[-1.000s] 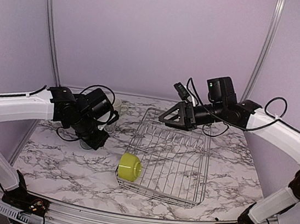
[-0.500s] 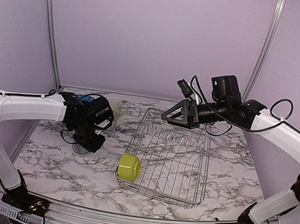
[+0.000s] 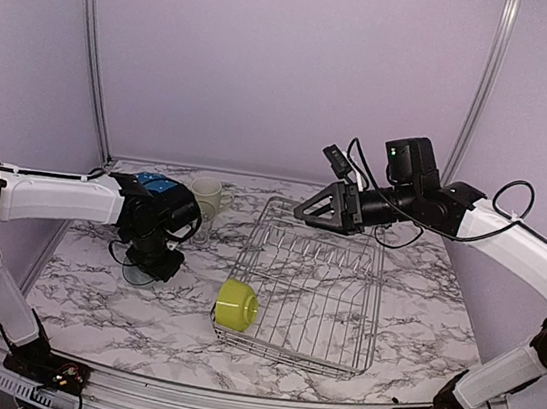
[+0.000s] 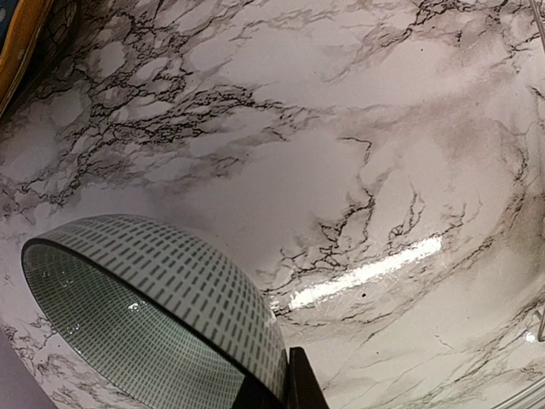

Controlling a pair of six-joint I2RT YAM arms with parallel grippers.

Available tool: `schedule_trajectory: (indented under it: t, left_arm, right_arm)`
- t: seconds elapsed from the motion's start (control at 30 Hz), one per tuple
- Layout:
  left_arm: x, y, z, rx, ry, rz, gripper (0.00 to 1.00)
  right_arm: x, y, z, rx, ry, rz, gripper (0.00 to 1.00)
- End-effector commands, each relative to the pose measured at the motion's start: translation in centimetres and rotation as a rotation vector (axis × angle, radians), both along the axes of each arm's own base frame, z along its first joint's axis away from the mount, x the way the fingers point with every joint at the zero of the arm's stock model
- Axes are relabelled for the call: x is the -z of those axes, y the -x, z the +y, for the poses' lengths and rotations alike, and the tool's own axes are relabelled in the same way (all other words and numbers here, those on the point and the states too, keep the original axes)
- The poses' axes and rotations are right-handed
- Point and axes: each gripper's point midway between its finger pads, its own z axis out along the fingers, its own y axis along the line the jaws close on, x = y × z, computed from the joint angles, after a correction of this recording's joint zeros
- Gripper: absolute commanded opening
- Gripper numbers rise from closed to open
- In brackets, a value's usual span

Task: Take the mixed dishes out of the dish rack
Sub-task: Place the bowl at the center of the board.

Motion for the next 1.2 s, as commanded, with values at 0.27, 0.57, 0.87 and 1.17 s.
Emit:
schedule_trajectory:
  t: [0.27, 0.57, 0.87, 1.17]
  left_arm:
    - [0.0, -2.1, -2.4, 0.066, -0.008, -0.012, 0.0]
    - [1.2, -1.3, -4.7, 0.14, -0.026, 0.036, 0.0]
    - [1.2, -0.6, -5.5, 0.159, -0.005, 0.054, 0.09]
    - [-1.8, -1.0, -7.0, 0.168, 0.088, 0.015, 0.31]
  right_arm:
    - [0.5, -0.2, -0.2, 0.013, 0.015, 0.0, 0.89]
    - [0.5, -0.5, -0.1, 0.017, 0.017, 0.004, 0.89]
    - [0.6, -0.5, -0.1, 0.017, 0.018, 0.01, 0.89]
    - [0.9, -0.5, 0.0, 0.015, 0.024, 0.023, 0.89]
